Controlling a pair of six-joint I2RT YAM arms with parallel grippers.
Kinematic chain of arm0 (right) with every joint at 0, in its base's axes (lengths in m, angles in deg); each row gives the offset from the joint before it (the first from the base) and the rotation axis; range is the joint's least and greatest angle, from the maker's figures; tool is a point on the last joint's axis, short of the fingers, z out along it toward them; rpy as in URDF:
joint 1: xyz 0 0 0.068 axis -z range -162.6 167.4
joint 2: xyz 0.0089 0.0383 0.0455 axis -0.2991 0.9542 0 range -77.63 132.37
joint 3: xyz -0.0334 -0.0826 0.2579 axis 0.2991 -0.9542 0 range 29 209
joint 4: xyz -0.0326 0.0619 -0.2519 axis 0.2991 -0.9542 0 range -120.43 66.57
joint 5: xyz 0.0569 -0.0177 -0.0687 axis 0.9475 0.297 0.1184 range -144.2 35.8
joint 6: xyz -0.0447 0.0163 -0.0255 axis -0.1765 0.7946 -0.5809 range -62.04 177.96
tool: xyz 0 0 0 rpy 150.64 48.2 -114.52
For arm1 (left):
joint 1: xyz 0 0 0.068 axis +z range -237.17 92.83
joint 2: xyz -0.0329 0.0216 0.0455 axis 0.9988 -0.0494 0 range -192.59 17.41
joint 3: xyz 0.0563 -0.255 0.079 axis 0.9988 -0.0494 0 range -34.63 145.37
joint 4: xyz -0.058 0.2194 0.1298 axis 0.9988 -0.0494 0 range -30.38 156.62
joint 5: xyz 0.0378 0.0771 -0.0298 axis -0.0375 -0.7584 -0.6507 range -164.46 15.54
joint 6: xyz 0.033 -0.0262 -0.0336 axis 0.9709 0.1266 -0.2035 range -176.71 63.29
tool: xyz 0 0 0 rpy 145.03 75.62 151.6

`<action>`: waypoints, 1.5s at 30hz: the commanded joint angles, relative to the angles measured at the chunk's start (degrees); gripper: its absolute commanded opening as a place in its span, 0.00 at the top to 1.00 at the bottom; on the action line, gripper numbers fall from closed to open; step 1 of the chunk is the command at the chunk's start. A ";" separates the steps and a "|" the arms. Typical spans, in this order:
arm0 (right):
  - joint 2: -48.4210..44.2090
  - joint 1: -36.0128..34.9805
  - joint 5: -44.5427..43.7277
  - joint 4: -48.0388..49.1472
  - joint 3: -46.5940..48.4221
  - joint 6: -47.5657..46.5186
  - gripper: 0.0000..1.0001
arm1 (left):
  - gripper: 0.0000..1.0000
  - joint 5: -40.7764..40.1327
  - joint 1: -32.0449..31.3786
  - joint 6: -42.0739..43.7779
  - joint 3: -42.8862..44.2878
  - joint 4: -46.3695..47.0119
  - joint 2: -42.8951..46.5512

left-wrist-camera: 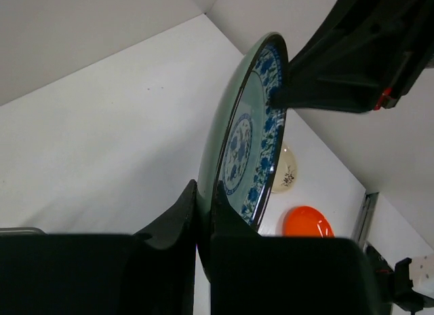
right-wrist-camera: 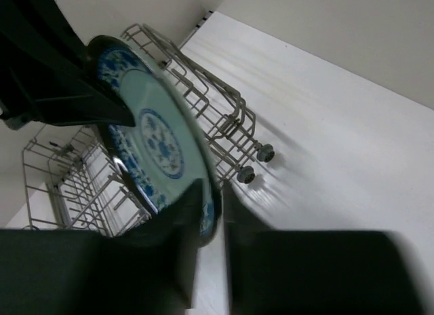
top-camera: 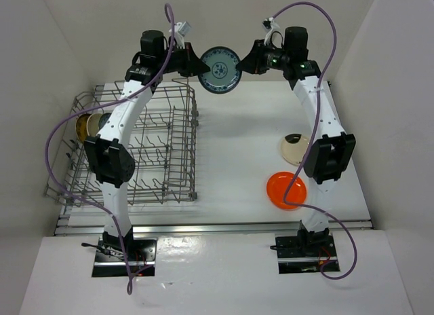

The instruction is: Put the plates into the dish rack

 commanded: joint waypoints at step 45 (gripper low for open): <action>-1.91 15.58 -40.62 -15.46 -21.39 19.74 0.00 | 1.00 -44.61 27.32 29.86 -36.39 -24.34 23.83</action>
